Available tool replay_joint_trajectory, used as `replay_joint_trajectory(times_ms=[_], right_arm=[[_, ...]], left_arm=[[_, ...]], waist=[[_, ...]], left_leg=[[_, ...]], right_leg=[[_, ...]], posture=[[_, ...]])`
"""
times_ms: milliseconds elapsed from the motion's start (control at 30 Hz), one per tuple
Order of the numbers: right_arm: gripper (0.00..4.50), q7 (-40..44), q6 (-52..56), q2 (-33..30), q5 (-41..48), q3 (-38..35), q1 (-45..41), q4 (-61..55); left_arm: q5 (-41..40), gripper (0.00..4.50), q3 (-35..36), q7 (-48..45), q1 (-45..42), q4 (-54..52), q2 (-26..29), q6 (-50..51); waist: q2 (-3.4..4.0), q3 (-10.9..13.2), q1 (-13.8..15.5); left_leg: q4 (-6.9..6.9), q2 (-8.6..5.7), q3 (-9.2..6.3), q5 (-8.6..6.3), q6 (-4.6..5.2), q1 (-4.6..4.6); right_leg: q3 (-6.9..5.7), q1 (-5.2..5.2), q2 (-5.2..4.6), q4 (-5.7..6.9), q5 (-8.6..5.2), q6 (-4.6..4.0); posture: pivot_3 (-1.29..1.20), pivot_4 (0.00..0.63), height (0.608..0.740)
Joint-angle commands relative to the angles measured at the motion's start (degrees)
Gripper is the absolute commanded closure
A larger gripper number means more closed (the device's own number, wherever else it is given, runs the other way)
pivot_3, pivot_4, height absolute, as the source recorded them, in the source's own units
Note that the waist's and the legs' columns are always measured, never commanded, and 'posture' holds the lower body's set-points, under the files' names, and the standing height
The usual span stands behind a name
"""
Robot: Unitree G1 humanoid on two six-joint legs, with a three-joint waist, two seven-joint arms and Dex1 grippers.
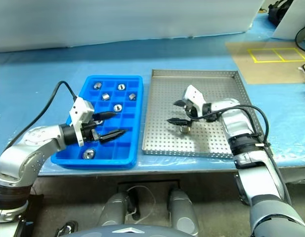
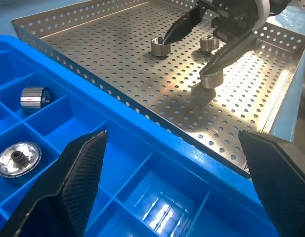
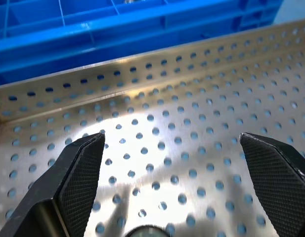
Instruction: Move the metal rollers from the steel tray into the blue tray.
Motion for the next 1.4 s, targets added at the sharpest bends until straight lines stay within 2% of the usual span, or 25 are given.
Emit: replay_joint_trajectory(times_ms=[33,200,367,733,967,1400], right_arm=[[0.0,-0.4,2.3,-2.2,1.4,-2.1,2.9,-6.4],[0.0,-2.2,3.6,-2.5,0.8,-1.5,7.3,-10.5],[0.0,-7.0,2.5,0.6,-0.5,-1.4,7.4,-6.0],[0.0,-6.5,2.5,2.8,-0.1,0.7,8.4,-7.1],[0.0,-5.4,3.2,4.4,0.3,1.7,7.7,-8.6],[0.0,-9.1,-2.3,7.7,-3.4,3.0,6.4,-3.2]], left_arm=[[-0.1,0.01,-1.7,-3.1,-2.1,1.4,0.6,-1.8],[0.7,0.01,-3.6,-4.9,-4.5,4.8,-0.1,-3.3],[0.1,0.01,-4.0,-6.6,-6.1,6.1,0.0,-3.1],[-0.1,0.01,-3.7,-9.4,-4.9,4.7,2.9,-1.5],[0.1,0.01,-3.4,-8.9,-4.2,4.5,3.1,-1.6],[1.8,0.01,-3.8,-7.9,-3.2,3.4,3.6,-2.6]], waist=[[0.0,0.0,-0.7],[0.0,0.0,-2.8],[-0.01,0.0,-5.7],[-0.01,0.0,-9.6],[-0.01,0.0,-9.8],[-0.01,0.0,-9.8]], left_leg=[[0.0,0.0,0.0,0.0,0.0,0.01],[0.0,0.01,0.0,0.0,0.01,0.01],[0.04,0.01,-0.01,-0.01,0.02,0.0],[0.05,0.0,-0.06,-0.04,0.09,-0.09],[0.17,0.0,-0.12,-0.07,0.12,-0.08],[0.23,0.01,-0.15,-0.08,0.14,-0.08]], right_leg=[[0.0,0.0,0.0,0.0,0.0,0.0],[0.0,0.0,0.01,-0.01,0.0,0.0],[0.0,0.01,0.01,-0.01,0.0,0.01],[-0.08,0.01,0.01,-0.09,-0.01,0.01],[-0.12,0.1,0.01,-0.08,-0.01,0.02],[-0.15,0.15,0.01,-0.08,-0.01,0.02]], posture=[[-0.57,0.15,0.74],[-0.61,0.15,0.74],[-0.62,0.15,0.74],[-0.6,0.15,0.74],[-0.59,0.15,0.74],[-0.58,0.15,0.74]])
